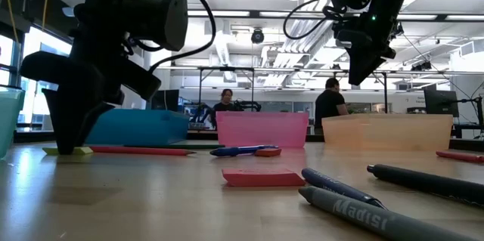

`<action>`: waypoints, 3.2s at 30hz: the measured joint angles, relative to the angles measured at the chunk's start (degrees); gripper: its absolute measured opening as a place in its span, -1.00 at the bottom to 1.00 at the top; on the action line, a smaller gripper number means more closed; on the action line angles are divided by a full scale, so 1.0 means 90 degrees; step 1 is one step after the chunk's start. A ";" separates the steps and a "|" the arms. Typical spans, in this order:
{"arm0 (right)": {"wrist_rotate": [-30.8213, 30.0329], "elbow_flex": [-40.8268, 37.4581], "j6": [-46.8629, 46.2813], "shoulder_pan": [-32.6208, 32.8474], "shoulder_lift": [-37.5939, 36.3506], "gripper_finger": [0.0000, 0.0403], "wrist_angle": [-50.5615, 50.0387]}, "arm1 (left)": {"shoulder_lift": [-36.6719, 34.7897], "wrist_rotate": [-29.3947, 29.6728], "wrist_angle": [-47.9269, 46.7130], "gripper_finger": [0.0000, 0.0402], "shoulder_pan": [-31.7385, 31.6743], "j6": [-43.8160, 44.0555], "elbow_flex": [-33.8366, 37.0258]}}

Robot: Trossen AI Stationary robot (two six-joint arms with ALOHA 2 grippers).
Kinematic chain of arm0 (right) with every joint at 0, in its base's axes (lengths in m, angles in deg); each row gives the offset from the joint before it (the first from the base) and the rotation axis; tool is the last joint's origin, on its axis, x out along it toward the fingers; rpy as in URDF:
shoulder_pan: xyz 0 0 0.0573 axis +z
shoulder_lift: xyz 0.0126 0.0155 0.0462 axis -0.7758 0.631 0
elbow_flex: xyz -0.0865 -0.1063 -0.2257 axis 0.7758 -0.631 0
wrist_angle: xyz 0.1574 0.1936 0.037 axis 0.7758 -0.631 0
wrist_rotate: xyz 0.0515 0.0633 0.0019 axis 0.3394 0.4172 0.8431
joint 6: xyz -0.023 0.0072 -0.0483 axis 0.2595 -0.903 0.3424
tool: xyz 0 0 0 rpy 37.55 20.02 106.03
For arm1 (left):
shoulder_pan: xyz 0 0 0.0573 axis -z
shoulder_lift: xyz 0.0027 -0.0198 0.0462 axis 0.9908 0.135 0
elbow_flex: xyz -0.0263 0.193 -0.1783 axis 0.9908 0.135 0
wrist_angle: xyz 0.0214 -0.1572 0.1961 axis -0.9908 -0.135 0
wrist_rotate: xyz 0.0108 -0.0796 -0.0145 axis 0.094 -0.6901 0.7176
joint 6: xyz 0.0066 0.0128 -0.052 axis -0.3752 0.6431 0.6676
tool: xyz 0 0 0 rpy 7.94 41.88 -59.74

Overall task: Sort crayons/erasers/pens/pencils in bins
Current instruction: Put the yellow eraser into the pink bin, then put the blue pen into the blue bin

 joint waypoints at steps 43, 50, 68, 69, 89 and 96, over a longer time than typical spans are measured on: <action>0.0010 0.0000 -0.0019 0.0000 -0.0002 -0.51 -0.0046 | -0.1282 0.0109 0.4672 -0.78 -0.1659 0.1293 0.0034; 0.0014 0.0000 0.0047 0.0000 -0.0002 -0.51 0.0026 | -0.1282 0.0189 0.5827 -0.78 -0.2427 0.0928 0.0029; -0.0012 0.0000 0.1824 -0.0487 0.0000 -0.51 0.1510 | -0.0231 0.0809 0.6110 -0.78 -0.3388 0.0506 -0.0270; -0.0006 0.0000 0.1870 -0.0556 0.0000 -0.51 0.1512 | -0.0176 0.0856 0.6106 -0.78 -0.3396 0.0508 -0.0289; 0.0436 0.0000 0.1712 -0.0947 0.0000 -0.51 0.1515 | -0.0017 0.0997 0.5875 -0.31 -0.3629 0.0506 -0.0386; 0.0457 0.0000 0.1690 -0.0945 0.0000 -0.51 0.1518 | -0.0067 0.0587 0.5999 -0.05 -0.3688 0.0550 -0.0384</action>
